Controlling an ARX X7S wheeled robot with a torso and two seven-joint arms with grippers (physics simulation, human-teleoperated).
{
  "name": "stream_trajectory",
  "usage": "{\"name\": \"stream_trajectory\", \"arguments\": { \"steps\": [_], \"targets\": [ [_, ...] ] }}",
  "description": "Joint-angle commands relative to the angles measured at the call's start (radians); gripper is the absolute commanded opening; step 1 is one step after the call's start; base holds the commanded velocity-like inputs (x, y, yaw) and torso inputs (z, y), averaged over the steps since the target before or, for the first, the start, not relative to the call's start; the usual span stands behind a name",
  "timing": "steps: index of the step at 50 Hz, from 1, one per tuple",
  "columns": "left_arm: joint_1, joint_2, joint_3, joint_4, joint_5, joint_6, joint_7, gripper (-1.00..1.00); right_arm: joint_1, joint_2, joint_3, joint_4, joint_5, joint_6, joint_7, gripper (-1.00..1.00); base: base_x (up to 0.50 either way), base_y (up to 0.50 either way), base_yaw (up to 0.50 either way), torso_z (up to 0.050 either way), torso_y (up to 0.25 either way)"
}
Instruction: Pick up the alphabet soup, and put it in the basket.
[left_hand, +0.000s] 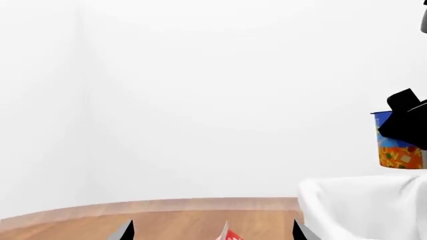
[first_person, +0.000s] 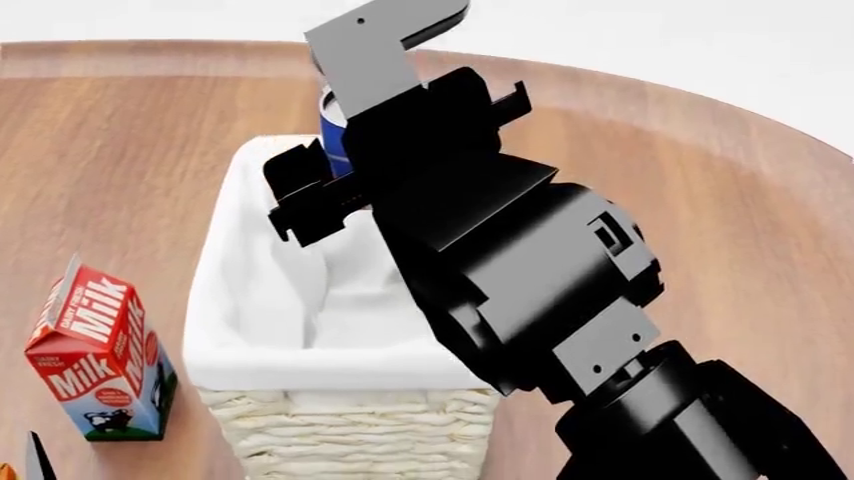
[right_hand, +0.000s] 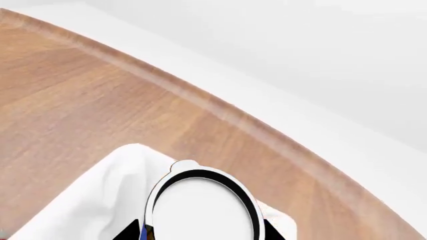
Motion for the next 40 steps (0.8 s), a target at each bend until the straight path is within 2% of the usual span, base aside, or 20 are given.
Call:
{"name": "stream_trajectory", "arguments": {
  "steps": [1, 40],
  "targets": [
    [-0.002, -0.001, 0.001, -0.004, -0.001, 0.006, -0.002, 1.0, 0.013, 0.003, 0.0, -0.023, -0.031, 0.01, -0.004, -1.0, 0.0, 0.0, 0.0, 0.0, -0.105],
    [0.001, -0.009, 0.006, 0.0, -0.006, 0.021, -0.005, 1.0, 0.007, 0.002, -0.015, -0.054, -0.004, 0.02, -0.01, -1.0, 0.0, 0.0, 0.0, 0.0, -0.096]
  ]
}}
